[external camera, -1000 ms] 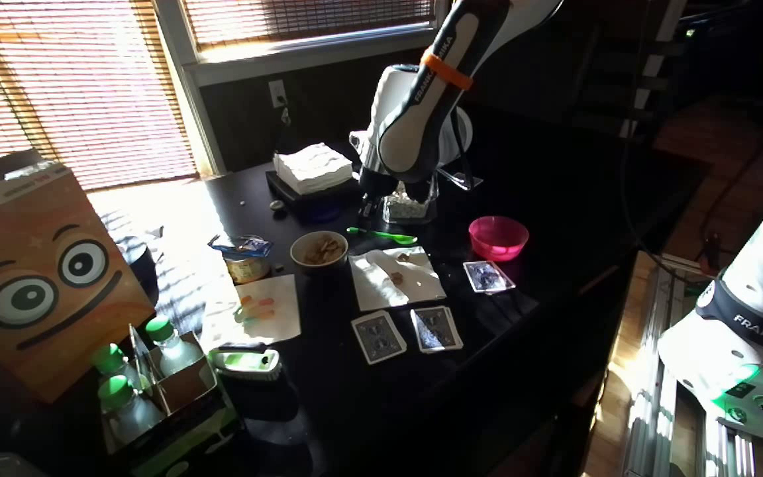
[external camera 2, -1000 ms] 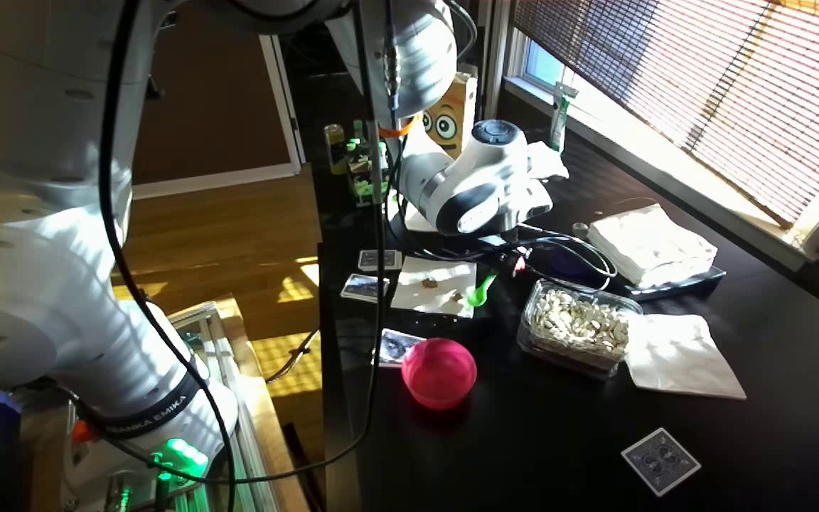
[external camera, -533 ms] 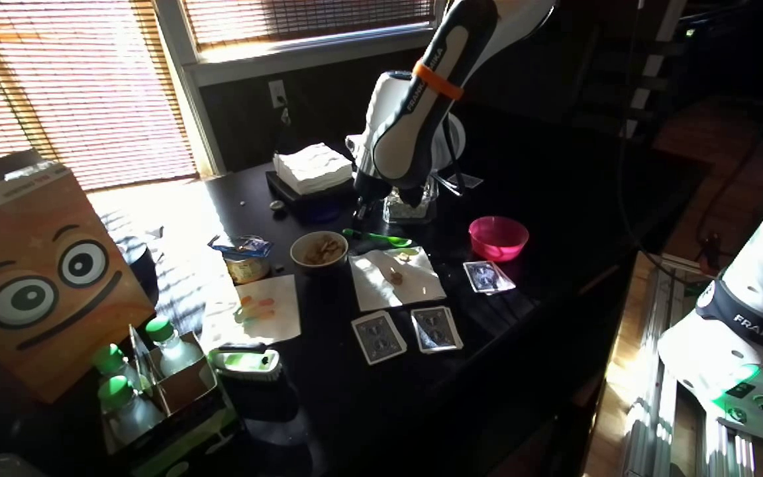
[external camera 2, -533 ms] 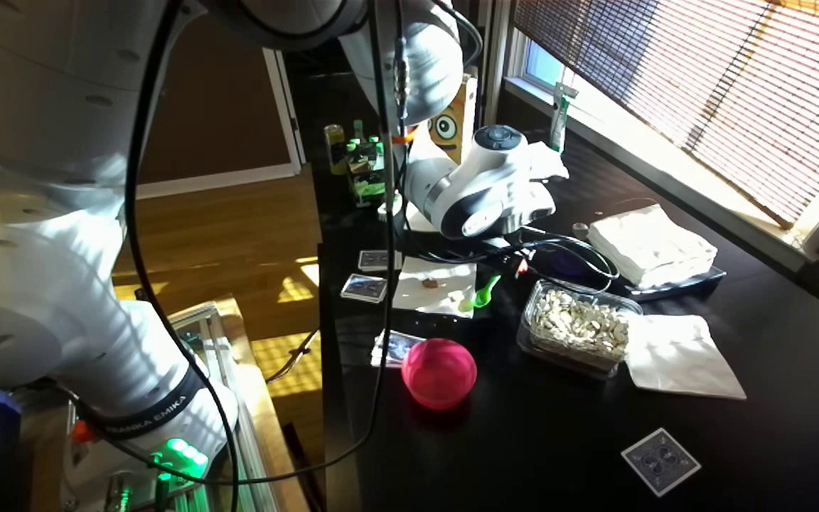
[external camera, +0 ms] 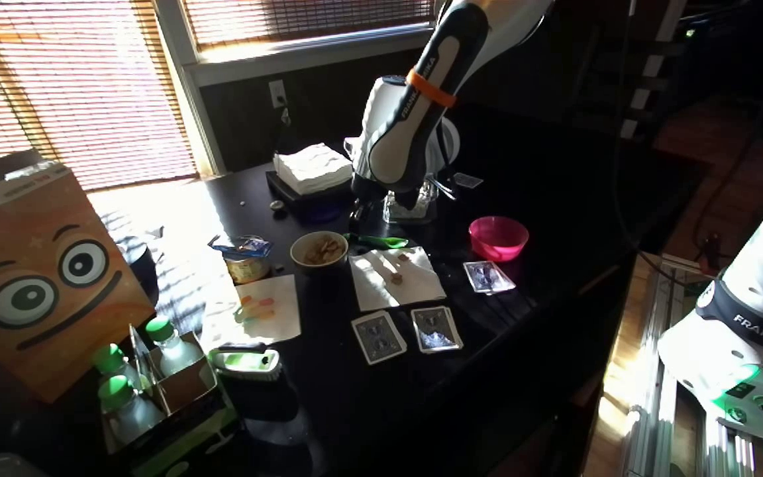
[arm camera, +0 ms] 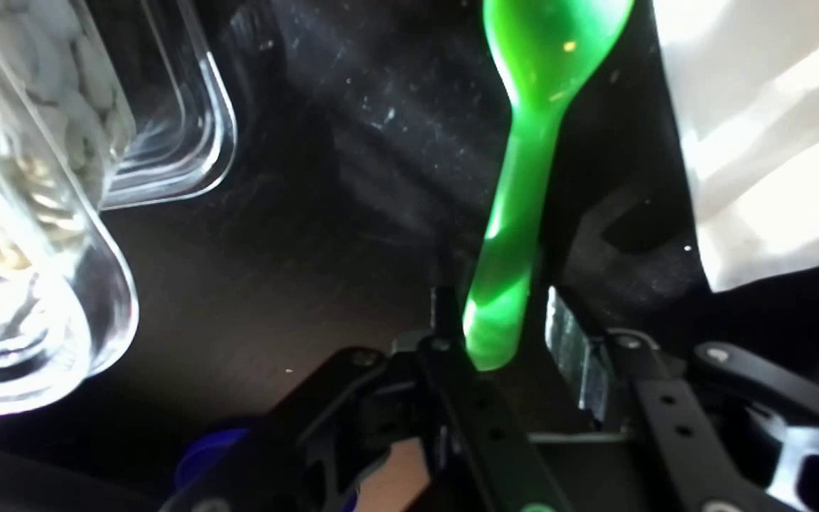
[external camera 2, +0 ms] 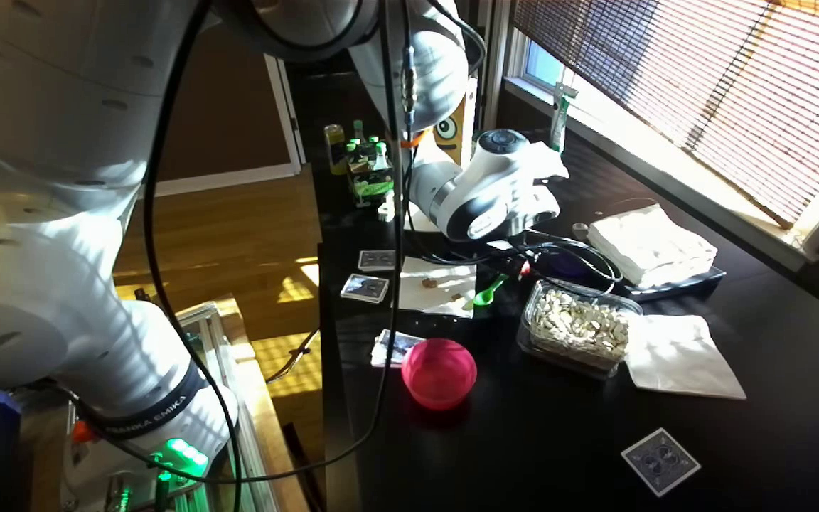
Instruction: Use the green spoon to place some contents from the white and black bowl and put them on the white napkin.
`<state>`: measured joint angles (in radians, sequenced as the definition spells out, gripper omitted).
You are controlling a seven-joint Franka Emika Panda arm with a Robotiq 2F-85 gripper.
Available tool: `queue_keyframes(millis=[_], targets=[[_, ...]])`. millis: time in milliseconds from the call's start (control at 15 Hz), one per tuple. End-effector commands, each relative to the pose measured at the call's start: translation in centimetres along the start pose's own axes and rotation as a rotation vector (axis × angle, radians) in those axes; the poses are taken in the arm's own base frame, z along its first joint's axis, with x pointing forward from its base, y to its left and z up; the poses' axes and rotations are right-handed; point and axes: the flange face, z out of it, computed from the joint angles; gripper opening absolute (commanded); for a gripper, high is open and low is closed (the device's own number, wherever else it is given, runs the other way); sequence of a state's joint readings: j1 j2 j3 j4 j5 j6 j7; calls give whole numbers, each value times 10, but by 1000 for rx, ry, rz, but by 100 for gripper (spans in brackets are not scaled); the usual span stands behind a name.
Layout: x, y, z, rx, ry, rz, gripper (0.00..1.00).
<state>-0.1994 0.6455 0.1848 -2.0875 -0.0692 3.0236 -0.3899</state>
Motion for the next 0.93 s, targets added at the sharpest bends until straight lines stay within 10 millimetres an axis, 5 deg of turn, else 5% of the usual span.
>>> queue_keyframes(millis=[0,267,867], targets=[[13,-6,-11,-6,3,71,69],[24,-22,-38,5,-67,137,98],[37,-37,-108,-27,-220,134,100]])
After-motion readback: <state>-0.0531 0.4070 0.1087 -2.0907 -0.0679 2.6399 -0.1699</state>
